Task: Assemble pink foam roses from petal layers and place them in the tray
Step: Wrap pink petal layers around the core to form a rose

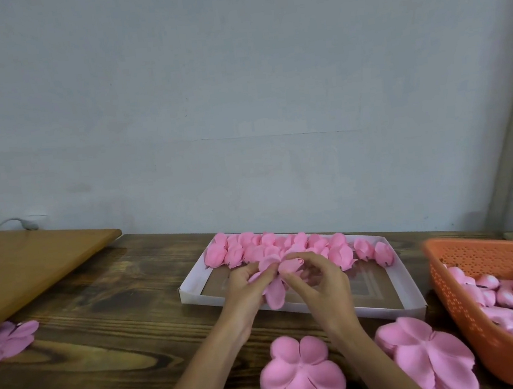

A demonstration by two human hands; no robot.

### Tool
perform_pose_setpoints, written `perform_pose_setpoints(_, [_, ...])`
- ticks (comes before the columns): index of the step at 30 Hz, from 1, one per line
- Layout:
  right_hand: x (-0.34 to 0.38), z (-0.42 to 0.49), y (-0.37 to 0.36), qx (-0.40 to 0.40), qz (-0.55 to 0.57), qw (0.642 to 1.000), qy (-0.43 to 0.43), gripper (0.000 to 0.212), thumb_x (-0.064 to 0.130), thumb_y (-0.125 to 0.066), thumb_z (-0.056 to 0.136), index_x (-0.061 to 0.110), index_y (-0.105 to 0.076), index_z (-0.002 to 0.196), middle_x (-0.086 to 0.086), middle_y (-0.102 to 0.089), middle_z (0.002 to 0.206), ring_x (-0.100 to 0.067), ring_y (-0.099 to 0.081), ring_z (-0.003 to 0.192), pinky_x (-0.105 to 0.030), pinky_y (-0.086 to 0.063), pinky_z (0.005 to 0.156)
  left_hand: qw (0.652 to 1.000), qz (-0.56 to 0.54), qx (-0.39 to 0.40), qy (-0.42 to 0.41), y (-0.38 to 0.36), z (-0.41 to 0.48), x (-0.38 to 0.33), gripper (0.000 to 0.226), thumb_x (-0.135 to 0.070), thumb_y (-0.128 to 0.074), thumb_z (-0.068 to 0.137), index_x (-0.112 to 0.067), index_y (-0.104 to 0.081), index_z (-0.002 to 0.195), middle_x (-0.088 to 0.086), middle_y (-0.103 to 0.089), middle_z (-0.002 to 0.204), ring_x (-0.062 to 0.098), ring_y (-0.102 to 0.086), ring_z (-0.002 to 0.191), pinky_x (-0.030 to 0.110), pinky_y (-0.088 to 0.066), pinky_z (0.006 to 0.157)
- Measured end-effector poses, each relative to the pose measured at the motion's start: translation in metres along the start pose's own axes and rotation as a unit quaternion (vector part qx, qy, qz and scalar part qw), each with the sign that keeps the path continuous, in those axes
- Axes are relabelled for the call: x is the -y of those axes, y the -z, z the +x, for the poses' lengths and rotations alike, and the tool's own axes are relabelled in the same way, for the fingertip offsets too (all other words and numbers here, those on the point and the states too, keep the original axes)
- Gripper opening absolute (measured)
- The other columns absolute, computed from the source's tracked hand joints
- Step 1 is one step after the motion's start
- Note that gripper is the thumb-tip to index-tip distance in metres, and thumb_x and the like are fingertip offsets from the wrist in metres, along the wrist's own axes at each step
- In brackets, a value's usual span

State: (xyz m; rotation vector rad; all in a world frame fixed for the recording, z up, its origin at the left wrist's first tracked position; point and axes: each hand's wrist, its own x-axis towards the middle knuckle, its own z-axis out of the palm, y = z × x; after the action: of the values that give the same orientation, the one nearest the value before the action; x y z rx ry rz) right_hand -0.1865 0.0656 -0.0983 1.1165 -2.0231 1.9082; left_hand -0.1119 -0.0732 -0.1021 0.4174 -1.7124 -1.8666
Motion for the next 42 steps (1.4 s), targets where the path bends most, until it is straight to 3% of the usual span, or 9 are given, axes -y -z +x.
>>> perform_pose_setpoints(5, [0.002, -0.003, -0.001, -0.006, -0.035, 0.999, 0.032, 0.031, 0.022, -0.084, 0.084, 0.047, -0.072, 0.098, 0.021, -0.071, 0.095, -0.007, -0.065, 0.086, -0.022, -0.055, 0.071, 0.999, -0.025, 0.023, -0.011, 0.001, -0.001, 0.001, 0.027, -0.027, -0.069, 0.101, -0.005, -0.080, 0.111, 0.018, -0.078, 0.107, 0.038, -0.072, 0.111, 0.058, -0.056, 0.101])
perform_pose_setpoints(9, [-0.001, -0.001, 0.001, -0.030, -0.081, 0.996, 0.017, 0.025, 0.029, -0.086, 0.081, 0.037, -0.076, 0.102, 0.008, -0.055, 0.116, -0.007, -0.056, 0.110, -0.025, -0.053, 0.088, 0.998, -0.043, 0.028, -0.027, 0.000, -0.002, 0.002, 0.027, -0.025, -0.071, 0.099, 0.000, -0.079, 0.104, 0.017, -0.077, 0.092, 0.042, -0.071, 0.108, 0.062, -0.055, 0.101])
perform_pose_setpoints(11, [0.000, -0.001, 0.001, -0.025, -0.061, 0.998, 0.018, 0.022, 0.027, -0.086, 0.081, 0.033, -0.077, 0.100, 0.011, -0.058, 0.122, -0.001, -0.057, 0.114, -0.022, -0.054, 0.090, 0.998, -0.049, 0.036, -0.026, -0.002, -0.003, 0.001, 0.027, -0.031, -0.074, 0.095, -0.007, -0.080, 0.106, 0.015, -0.079, 0.101, 0.039, -0.072, 0.109, 0.056, -0.059, 0.096])
perform_pose_setpoints(16, [0.000, -0.002, 0.000, 0.005, 0.021, 1.000, -0.021, 0.026, 0.025, -0.088, 0.080, 0.031, -0.074, 0.101, 0.019, -0.076, 0.096, -0.004, -0.073, 0.093, -0.029, -0.063, 0.079, 0.996, -0.058, 0.064, 0.006, 0.001, -0.003, -0.004, 0.034, -0.040, -0.085, 0.083, -0.019, -0.082, 0.109, 0.011, -0.078, 0.115, 0.028, -0.073, 0.111, 0.038, -0.060, 0.083])
perform_pose_setpoints(22, [-0.001, -0.002, 0.001, -0.003, 0.076, 0.996, -0.037, 0.059, 0.029, -0.094, 0.073, 0.039, -0.053, 0.114, 0.013, -0.075, 0.099, -0.010, -0.074, 0.091, -0.030, -0.062, 0.074, 0.992, -0.074, 0.100, 0.002, 0.009, -0.001, -0.004, 0.048, -0.045, -0.088, 0.078, -0.008, -0.080, 0.109, 0.017, -0.078, 0.109, 0.029, -0.076, 0.103, 0.037, -0.061, 0.077])
perform_pose_setpoints(27, [0.001, 0.000, 0.001, 0.002, 0.033, 0.999, -0.008, 0.025, 0.028, -0.088, 0.080, 0.024, -0.075, 0.101, 0.008, -0.077, 0.091, -0.014, -0.074, 0.086, -0.042, -0.062, 0.076, 0.989, -0.095, 0.109, -0.001, 0.007, 0.000, -0.004, 0.062, -0.057, -0.094, 0.068, -0.011, -0.081, 0.109, 0.017, -0.077, 0.114, 0.028, -0.075, 0.109, 0.037, -0.060, 0.081])
perform_pose_setpoints(32, [0.005, -0.003, 0.003, -0.012, 0.052, 0.998, 0.016, 0.019, 0.030, -0.086, 0.082, 0.023, -0.076, 0.097, 0.009, -0.077, 0.091, -0.011, -0.074, 0.090, -0.022, -0.060, 0.076, 0.990, -0.090, 0.105, -0.003, 0.002, -0.003, -0.006, 0.062, -0.060, -0.092, 0.067, -0.015, -0.082, 0.109, 0.013, -0.077, 0.116, 0.026, -0.074, 0.111, 0.037, -0.060, 0.084])
perform_pose_setpoints(36, [0.005, 0.000, 0.005, -0.013, 0.079, 0.997, -0.010, 0.018, 0.024, -0.088, 0.081, 0.023, -0.075, 0.094, 0.005, -0.078, 0.087, -0.013, -0.076, 0.085, -0.028, -0.062, 0.076, 0.997, -0.042, 0.028, -0.058, -0.001, -0.005, -0.006, 0.041, -0.052, -0.086, 0.077, -0.020, -0.084, 0.104, 0.008, -0.080, 0.108, 0.027, -0.073, 0.108, 0.044, -0.061, 0.090])
perform_pose_setpoints(42, [0.008, -0.003, 0.003, 0.041, 0.068, 0.997, 0.003, 0.022, 0.021, -0.087, 0.082, 0.025, -0.077, 0.101, 0.007, -0.079, 0.098, -0.013, -0.076, 0.095, -0.029, -0.062, 0.082, 0.997, -0.019, -0.054, -0.059, 0.003, -0.002, -0.006, 0.006, -0.023, -0.081, 0.090, -0.021, -0.085, 0.093, 0.004, -0.081, 0.095, 0.023, -0.074, 0.099, 0.034, -0.058, 0.085])
